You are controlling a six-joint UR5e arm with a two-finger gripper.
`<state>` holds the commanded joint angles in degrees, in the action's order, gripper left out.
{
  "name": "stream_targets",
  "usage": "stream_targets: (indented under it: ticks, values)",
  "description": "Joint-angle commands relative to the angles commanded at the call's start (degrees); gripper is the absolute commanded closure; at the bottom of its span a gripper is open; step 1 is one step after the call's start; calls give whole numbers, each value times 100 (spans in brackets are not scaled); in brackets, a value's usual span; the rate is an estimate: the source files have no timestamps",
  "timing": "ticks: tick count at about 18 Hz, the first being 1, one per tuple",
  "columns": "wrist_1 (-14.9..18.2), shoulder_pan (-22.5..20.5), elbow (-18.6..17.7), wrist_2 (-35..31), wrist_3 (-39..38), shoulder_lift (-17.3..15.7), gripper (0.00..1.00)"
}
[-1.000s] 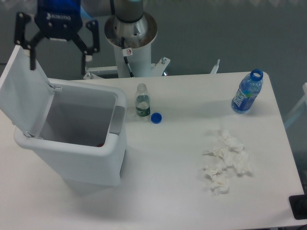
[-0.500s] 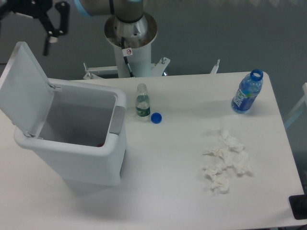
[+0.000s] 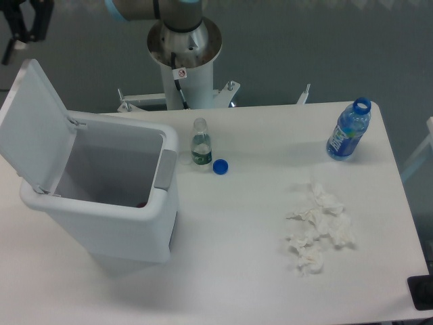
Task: Close the trash can
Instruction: 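Position the gripper behind the lid's back face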
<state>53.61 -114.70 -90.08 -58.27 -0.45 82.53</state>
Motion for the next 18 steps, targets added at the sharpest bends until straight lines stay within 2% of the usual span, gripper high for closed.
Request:
stream_targets:
  ticks: [5,18]
  values:
    - [-9,167,0,9,80,228,0]
    - [0,291,-1,35,141,369,0]
